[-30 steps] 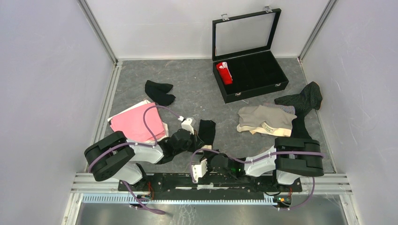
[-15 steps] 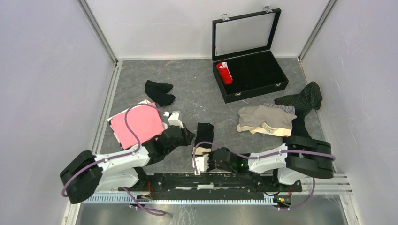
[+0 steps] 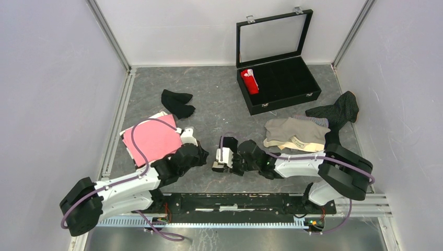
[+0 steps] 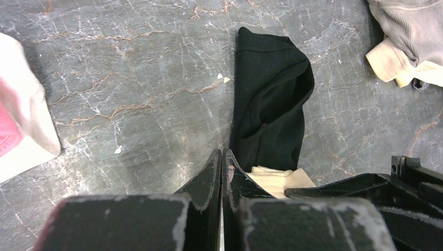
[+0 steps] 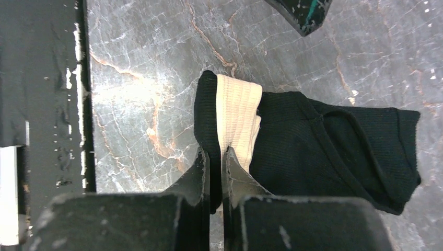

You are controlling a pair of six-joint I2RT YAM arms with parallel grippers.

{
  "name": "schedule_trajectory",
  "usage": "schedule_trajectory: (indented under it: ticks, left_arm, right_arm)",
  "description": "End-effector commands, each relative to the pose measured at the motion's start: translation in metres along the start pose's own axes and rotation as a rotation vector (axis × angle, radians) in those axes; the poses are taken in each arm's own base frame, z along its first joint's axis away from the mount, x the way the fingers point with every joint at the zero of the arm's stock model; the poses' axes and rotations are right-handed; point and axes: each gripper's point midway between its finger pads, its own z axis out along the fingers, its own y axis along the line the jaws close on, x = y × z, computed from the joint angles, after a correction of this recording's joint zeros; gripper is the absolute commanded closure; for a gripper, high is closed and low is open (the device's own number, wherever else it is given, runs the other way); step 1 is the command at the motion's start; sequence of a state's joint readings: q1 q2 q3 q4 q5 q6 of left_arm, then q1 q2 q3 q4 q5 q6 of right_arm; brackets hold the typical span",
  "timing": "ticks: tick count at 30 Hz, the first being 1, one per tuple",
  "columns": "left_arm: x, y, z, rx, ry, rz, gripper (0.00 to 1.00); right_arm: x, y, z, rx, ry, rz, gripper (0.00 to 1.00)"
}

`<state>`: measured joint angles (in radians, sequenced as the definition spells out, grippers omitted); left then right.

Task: Roll the underwear
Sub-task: Roll the underwear to the center of the board.

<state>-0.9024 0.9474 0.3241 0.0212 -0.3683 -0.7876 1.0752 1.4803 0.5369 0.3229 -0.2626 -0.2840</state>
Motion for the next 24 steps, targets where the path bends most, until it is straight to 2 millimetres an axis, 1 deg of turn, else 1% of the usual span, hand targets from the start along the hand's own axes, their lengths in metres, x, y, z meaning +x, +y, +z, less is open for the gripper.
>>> schedule_trajectory:
  ticks: [1,3,6,12,15,17,20,24]
  left_arm:
    - [-0.008,0.008,-0.003,-0.034,-0.039,-0.017,0.98]
    - [-0.007,0.013,-0.004,-0.051,-0.035,-0.003,0.98]
    - [-0.008,0.015,-0.005,-0.063,-0.039,0.007,0.98]
    - [-0.009,0.014,-0.008,-0.054,-0.041,0.012,0.98]
    - [-0.007,0.016,-0.009,-0.052,-0.042,0.011,0.98]
    - [-0.006,0.016,-0.009,-0.046,-0.038,0.01,0.98]
    - [-0.003,0.016,-0.009,-0.038,-0.027,0.013,0.98]
    - [-0.001,0.015,-0.009,-0.025,-0.021,0.012,0.98]
  right_arm:
    - [0.023,0.032,-0.003,-0.179,0.072,0.197,1.0]
    - [0.025,0.03,-0.003,-0.187,0.082,0.247,1.0]
    - [0.023,0.031,-0.005,-0.22,0.062,0.321,1.0]
    - [0.015,0.035,-0.013,-0.294,0.015,0.464,1.0]
    - [0.016,0.035,-0.015,-0.319,0.016,0.552,1.0]
    - [0.018,0.036,-0.016,-0.344,0.026,0.621,1.0]
    - [0.028,0.032,-0.015,-0.331,0.051,0.702,0.99]
    - [0.043,0.017,-0.016,-0.27,0.06,0.828,1.0]
